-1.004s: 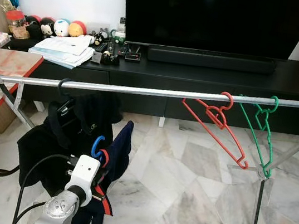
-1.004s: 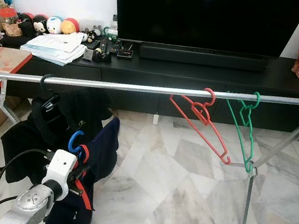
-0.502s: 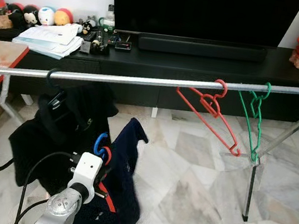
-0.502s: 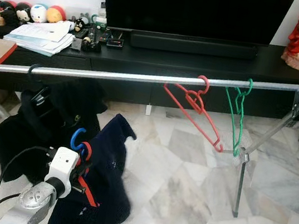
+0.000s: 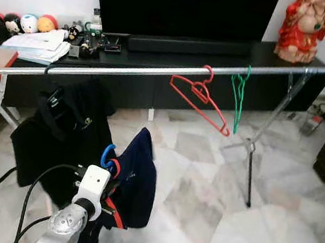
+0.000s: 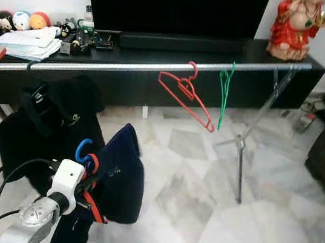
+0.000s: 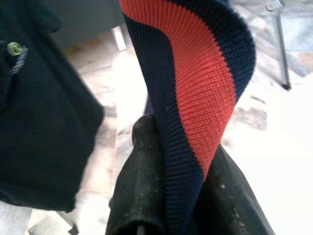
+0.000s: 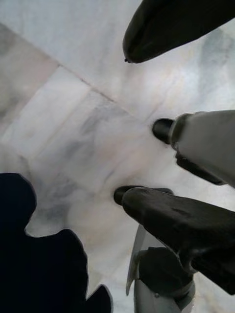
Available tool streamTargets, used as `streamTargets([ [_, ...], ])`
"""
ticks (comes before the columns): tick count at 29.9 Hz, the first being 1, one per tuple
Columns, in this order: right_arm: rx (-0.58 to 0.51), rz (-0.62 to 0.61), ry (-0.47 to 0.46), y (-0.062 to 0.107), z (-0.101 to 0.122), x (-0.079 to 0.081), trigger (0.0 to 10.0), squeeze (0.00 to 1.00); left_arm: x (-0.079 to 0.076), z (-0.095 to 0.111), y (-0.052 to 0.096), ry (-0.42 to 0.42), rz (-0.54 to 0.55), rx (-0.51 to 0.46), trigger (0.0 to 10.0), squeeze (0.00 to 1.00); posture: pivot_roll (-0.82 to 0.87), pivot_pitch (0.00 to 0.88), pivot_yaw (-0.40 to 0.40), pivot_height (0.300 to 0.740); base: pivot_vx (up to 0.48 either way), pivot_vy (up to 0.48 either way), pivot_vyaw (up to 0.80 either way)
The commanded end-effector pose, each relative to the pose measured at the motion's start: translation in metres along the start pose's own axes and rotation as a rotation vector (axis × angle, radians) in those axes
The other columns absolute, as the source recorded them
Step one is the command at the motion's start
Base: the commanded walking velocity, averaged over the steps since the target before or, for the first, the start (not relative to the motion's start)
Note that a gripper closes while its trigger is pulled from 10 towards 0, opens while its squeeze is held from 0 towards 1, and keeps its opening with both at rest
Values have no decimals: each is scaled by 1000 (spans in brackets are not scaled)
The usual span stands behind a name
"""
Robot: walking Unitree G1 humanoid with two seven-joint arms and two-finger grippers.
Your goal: Hang hanger
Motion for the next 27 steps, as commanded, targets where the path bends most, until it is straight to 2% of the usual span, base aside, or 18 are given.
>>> streamTargets([
  [1,16,-6,-25,1,-7,0,10000,0,0,10,-1,10,-2,-37,10000,0,-26,77,86,740,-289,0,0],
  [27,17,-6,-17,1,-7,-1,10000,0,0,10,-1,8,-6,-32,10000,0,-23,88,86,740,-291,0,0],
])
Point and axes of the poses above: a point about 5 cm out from each wrist's last joint towards the gripper, its own y axis pointing back from the gripper into the wrist, its own z axis along the axis of the wrist's last joint, x = y × z, the point moved 4 cm from there along -y, pointing out of the wrist towards the gripper, and after that the axes turned 6 degrees about y, right-handed, at the moved point
